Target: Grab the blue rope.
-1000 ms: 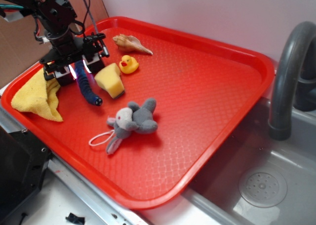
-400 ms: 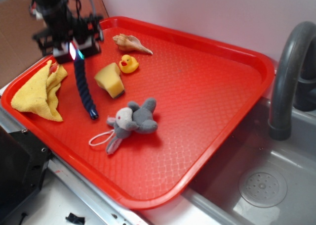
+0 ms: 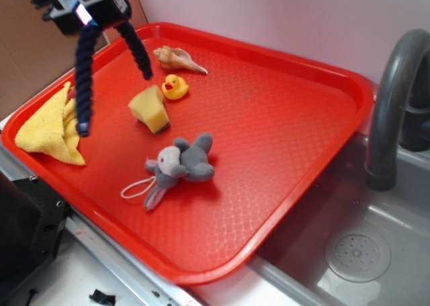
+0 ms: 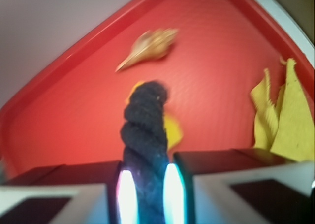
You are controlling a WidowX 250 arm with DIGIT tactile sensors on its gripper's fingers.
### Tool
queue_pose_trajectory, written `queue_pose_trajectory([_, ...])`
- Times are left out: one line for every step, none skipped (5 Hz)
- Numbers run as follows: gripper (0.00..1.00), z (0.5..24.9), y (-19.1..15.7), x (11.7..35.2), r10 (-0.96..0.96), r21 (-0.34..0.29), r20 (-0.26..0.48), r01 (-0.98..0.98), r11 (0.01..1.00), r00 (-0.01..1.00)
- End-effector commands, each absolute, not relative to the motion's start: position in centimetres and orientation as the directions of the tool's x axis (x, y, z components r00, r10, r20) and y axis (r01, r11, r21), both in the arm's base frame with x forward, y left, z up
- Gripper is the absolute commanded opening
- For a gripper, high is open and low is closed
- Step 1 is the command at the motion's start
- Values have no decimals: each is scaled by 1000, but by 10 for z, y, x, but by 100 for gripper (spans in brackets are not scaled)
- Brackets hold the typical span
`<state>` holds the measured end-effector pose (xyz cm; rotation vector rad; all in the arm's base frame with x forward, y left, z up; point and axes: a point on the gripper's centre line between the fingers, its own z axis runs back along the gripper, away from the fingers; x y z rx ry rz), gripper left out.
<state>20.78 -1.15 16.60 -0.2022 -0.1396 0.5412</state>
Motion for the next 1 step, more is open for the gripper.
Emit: queue_pose_trajectory([0,220,-23,178,359,-266,172,-308,913,917])
